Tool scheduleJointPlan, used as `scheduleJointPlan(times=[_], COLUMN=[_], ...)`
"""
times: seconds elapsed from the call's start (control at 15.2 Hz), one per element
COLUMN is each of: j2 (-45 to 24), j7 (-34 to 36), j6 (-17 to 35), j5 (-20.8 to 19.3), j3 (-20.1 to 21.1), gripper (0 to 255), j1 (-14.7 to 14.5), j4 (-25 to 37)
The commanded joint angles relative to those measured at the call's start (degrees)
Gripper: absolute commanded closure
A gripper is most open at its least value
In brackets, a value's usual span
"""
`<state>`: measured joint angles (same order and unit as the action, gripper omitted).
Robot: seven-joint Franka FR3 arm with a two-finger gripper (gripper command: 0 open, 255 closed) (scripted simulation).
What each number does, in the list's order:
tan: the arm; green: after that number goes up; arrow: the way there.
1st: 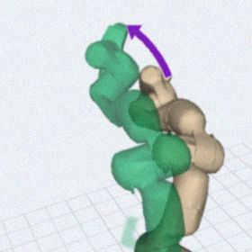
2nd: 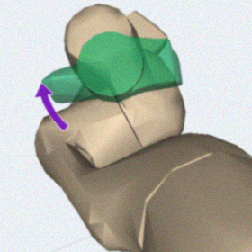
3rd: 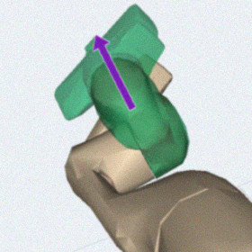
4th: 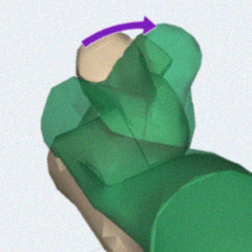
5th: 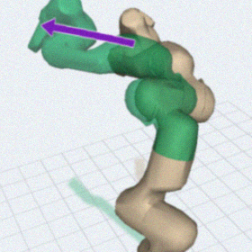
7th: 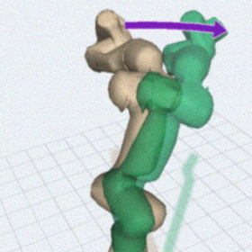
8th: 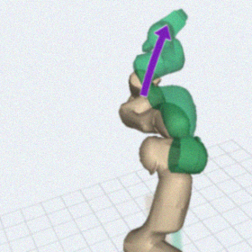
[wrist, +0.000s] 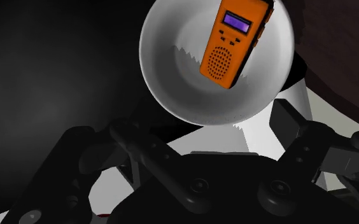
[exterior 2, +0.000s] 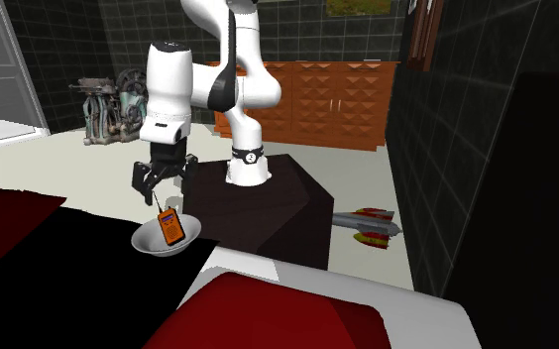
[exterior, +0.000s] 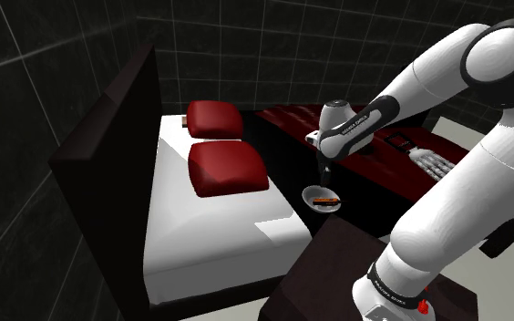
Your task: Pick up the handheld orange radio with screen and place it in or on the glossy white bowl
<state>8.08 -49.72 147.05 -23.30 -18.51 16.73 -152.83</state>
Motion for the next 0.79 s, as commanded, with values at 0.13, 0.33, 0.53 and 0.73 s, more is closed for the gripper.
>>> scheduleJointPlan(times=[0.13, 0.33, 0.53, 0.73], j2=[6.1, 7.5, 7.5, 7.5], j7=[-0.4, -0.6, -0.6, -0.6], j6=[-7.3, -9.2, -9.2, -9.2], j5=[1.0, 1.3, 1.3, 1.3], j3=[1.1, 1.4, 1.4, 1.4], gripper=[0, 0, 0, 0], j1=[-0.7, -0.8, -0.8, -0.8], j4=[1.1, 1.5, 1.5, 1.5])
